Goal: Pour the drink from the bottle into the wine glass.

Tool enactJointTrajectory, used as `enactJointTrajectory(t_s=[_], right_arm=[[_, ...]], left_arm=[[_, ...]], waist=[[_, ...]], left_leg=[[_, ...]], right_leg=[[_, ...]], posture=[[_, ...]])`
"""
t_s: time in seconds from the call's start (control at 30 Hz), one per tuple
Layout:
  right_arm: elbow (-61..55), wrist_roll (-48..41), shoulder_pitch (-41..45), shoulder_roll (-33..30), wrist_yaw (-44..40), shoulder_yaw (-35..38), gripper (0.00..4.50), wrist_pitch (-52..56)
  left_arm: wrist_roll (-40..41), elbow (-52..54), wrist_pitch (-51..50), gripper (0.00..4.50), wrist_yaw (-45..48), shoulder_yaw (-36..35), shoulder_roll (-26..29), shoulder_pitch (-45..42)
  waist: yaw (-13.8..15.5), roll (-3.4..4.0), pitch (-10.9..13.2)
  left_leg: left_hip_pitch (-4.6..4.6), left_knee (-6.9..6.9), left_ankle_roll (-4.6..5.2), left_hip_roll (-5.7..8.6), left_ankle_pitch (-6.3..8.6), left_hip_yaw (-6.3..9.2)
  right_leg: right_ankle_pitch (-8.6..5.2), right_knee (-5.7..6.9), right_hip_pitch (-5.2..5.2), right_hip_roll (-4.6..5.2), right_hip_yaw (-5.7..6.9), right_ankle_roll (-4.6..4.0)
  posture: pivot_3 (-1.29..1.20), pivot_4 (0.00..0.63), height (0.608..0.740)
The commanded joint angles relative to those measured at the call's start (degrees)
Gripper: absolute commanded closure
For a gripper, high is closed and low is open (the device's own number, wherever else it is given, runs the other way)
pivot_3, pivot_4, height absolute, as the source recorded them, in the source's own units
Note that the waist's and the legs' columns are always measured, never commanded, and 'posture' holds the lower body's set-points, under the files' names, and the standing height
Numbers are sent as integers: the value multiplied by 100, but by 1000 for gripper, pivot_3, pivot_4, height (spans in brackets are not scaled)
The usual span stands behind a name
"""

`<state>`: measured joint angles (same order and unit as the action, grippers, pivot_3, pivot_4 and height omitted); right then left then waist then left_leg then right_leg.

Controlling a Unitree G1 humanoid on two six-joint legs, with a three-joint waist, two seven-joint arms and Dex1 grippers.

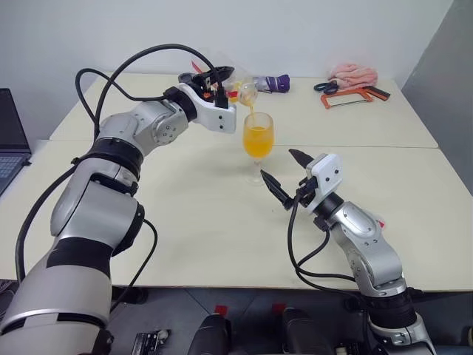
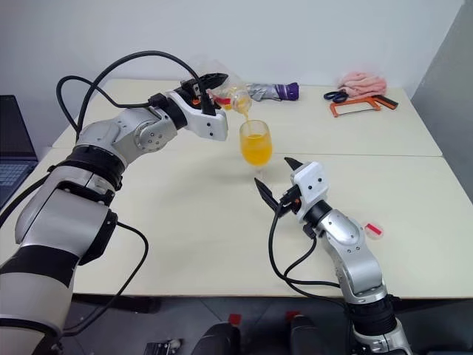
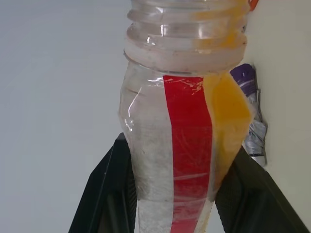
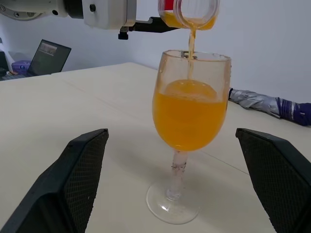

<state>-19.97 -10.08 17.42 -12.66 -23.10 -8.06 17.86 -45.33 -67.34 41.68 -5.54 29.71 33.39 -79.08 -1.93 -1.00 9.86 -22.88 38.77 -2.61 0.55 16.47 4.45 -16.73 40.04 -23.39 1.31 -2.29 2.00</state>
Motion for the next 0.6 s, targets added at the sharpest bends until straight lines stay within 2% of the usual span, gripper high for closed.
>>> enactJointTrajectory(t_s=[0.03, 0.13, 0.4, 0.47, 0.6], right_arm=[[-194, 13, 42, 18, 20, 28, 0, -147], [-186, 12, 51, 27, 13, 22, 0, -165], [-147, 30, 89, 66, 5, 10, 0, -294], [-181, -24, 101, 59, -70, 5, 0, -325], [-278, -156, 134, -38, -329, -38, 0, -262]], left_arm=[[519, 51, -30, 2812, 297, -381, -50, -80], [747, 75, -44, 2812, 555, -502, -90, -32], [2161, 248, -343, 2812, 1993, -1395, -467, 316], [2815, 353, -735, 2812, 2546, -1822, -643, 478], [3495, 702, -1399, 2812, 3071, -2334, -717, 755]], waist=[[0, 0, 0], [-3, 0, 0], [-14, 0, 0], [-26, 0, 0], [-84, 0, 0]], left_leg=[[0, 0, 0, 0, 0, 0], [0, 1, 0, 0, 0, 0], [1, 3, -1, -1, -1, 0], [1, 4, -1, -1, -1, 1], [2, 6, -2, -2, -1, 9]], right_leg=[[0, 0, 0, 0, 0, 0], [0, 1, 0, 0, 1, 0], [0, 4, 0, 0, 0, 0], [0, 4, 0, 0, 1, 0], [0, 6, 0, 0, -2, 0]], posture=[[0, 150, 740], [0, 150, 740], [0, 150, 740], [0, 150, 740], [0, 150, 740]])
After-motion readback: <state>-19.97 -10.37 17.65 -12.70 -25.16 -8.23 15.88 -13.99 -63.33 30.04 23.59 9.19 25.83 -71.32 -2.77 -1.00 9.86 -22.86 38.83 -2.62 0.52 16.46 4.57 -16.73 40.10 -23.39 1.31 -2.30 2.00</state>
